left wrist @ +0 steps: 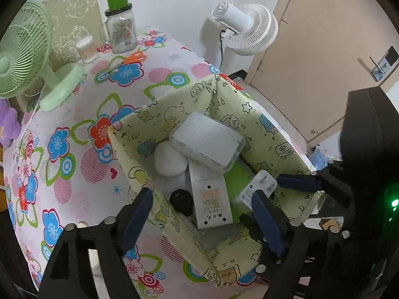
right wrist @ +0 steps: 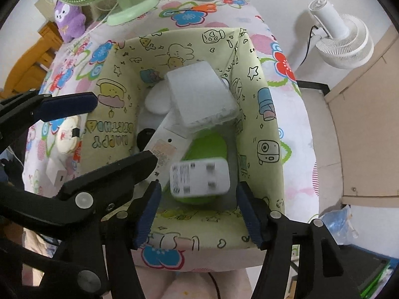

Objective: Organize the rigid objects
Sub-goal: 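Lower the black key into the box and open the left tool while the right tool releases the plug charger, then withdraw both tools from the fabric box toward the white cube charger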

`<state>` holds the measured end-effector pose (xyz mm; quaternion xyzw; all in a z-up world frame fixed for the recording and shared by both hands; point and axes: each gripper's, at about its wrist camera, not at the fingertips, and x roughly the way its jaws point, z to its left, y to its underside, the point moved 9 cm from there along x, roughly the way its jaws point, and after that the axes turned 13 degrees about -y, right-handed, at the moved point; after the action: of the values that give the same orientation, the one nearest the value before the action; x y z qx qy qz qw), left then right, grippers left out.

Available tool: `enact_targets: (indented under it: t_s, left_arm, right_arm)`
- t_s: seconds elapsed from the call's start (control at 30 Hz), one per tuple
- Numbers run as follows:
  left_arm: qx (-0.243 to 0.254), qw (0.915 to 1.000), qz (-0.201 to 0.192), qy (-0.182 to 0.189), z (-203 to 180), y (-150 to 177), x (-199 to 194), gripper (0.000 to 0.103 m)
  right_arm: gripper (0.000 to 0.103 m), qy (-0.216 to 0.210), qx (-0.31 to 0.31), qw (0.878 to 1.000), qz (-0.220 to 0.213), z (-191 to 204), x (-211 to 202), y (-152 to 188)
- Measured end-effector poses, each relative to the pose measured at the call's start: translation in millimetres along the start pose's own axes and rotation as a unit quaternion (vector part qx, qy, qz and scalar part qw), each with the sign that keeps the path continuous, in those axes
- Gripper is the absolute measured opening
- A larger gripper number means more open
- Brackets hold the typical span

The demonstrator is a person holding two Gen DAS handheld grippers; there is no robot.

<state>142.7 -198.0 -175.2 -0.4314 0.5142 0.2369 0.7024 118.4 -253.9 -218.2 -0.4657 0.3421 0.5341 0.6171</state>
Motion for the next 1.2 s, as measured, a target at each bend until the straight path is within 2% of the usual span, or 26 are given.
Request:
enact_targets:
  t_s: [0.07, 0.2, 0.43, 1.03, 1.2]
  left_arm:
    - [-0.011, 0.9999, 0.000, 0.000, 4.0, 1.2, -2.5, 0.091]
    - [-0.033, 0.9994, 0.003, 0.007, 12.1, 4.6, -8.0, 0.093]
    - [-0.056, 0.9984, 0.005, -0.011, 28.3, 12.0, -17.0, 0.094]
    - [-0.087, 0.9952, -0.009, -0.044, 70.7, 30.8, -46.9, 0.095]
    - [-0.073, 0.9955, -0.008, -0.060, 81.2, 38.2, -51.3, 0.095]
  right_arm:
    - [0.069, -0.006, 0.000, 1.000, -0.006, 1.6, -5.2, -0.1]
    - [0.083, -0.002, -0.006, 1.000, -0.025, 4.2, -17.8, -3.6]
    - [0.089, -0.005, -0.014, 0.999, -0.040, 8.5, -30.2, -5.3]
    - [0.090, -0.008, -0.014, 0.998, -0.061, 26.5, -49.6, -7.4]
    - [0.090, -0.016, -0.003, 0.997, -0.074, 33.9, -56.3, -13.2]
